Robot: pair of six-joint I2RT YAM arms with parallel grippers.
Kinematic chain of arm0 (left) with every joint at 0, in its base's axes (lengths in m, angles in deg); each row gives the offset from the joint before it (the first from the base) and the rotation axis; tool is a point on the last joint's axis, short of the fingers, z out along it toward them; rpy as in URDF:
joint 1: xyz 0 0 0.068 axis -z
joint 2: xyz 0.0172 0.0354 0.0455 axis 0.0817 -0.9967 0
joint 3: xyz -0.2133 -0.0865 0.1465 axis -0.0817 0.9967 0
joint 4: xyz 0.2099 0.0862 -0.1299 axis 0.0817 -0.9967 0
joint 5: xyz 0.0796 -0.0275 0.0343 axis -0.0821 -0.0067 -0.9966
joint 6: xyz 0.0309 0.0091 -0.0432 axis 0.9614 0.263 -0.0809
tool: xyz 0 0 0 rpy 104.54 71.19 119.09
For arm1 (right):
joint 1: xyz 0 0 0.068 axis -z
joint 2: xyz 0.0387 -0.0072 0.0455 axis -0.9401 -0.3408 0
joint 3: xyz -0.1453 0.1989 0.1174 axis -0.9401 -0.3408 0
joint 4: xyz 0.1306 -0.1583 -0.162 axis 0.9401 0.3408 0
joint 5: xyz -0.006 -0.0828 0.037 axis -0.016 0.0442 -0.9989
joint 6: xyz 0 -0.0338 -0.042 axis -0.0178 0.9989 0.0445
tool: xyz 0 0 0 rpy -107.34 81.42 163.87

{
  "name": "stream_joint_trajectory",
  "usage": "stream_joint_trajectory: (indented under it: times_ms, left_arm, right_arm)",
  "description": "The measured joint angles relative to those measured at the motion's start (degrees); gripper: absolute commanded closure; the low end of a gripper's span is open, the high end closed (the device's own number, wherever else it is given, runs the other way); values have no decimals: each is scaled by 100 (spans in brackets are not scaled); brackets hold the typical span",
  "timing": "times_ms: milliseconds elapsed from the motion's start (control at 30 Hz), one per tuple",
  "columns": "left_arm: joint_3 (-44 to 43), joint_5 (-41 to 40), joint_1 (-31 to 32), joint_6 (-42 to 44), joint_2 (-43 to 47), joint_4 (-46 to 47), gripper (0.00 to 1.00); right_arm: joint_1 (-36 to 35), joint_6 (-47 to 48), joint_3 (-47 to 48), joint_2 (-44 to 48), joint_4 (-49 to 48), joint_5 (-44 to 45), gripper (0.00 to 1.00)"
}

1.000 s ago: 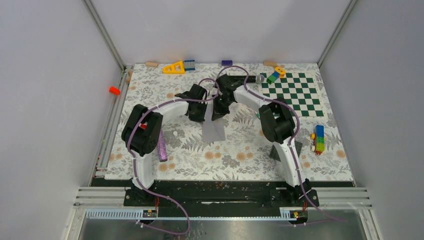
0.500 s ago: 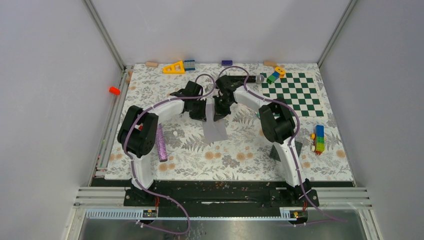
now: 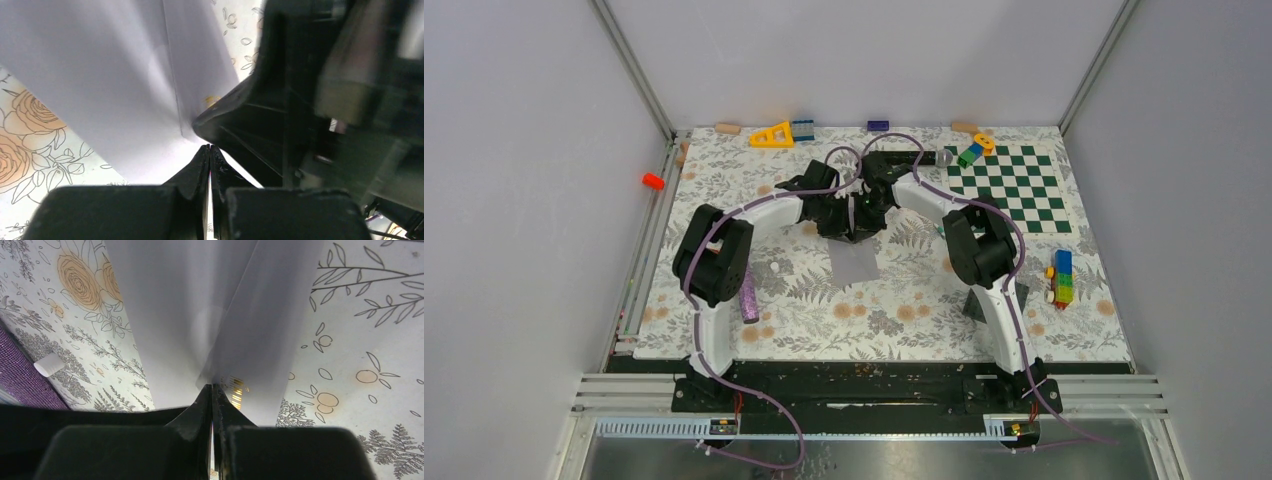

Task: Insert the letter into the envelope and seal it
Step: Seal the envelope flap at the center of the board.

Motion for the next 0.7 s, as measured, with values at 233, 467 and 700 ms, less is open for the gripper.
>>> stream_joint_trajectory:
  times_ms: [233, 467, 700]
  left_arm:
    - [-122, 4, 11, -114, -387, -136, 100]
    - [-348, -168, 9, -129, -507, -223, 100]
    - [-518, -195, 4, -197, -610, -345, 100]
  right_arm:
    - [7, -61, -111, 66, -20, 0, 100]
    - [7, -87, -155, 92, -35, -2, 100]
    - [7, -118, -317, 170, -114, -79, 100]
